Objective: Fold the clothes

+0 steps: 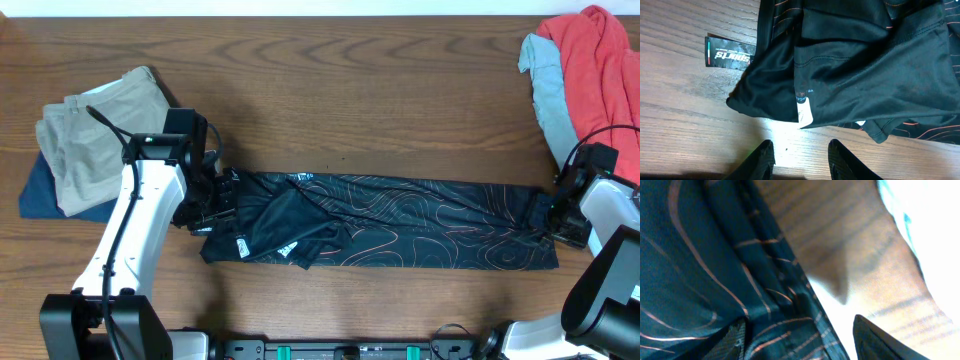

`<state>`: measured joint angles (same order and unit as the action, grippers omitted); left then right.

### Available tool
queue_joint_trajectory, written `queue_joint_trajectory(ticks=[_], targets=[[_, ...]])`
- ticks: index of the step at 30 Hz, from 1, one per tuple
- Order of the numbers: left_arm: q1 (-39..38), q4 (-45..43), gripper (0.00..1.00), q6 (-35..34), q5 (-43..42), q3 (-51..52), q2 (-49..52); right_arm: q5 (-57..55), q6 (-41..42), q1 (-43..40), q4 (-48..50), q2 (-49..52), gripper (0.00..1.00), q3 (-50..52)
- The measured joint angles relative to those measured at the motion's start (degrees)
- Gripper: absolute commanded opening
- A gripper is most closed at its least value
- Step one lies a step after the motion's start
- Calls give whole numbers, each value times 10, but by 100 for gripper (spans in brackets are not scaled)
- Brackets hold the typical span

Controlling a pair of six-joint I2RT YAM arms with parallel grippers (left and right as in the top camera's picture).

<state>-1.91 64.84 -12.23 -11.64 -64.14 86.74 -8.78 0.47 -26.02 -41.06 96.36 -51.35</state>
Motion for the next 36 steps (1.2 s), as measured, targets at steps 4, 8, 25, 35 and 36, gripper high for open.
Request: queue_joint_trajectory(ticks=[4, 8, 25, 35, 36], targets=[[0, 0, 38, 0, 0, 0, 0, 6, -16, 0, 19, -4, 66, 10], [0, 0, 38, 0, 0, 0, 0, 12, -27, 0, 45, -17, 64, 30], [0, 0, 38, 0, 0, 0, 0, 93, -73, -7, 76, -27, 52, 52], [0, 0, 38, 0, 0, 0, 0, 120, -55, -7, 90, -30, 1, 57], [0, 0, 38, 0, 0, 0, 0, 120, -49, -7, 88, -30, 1, 56]])
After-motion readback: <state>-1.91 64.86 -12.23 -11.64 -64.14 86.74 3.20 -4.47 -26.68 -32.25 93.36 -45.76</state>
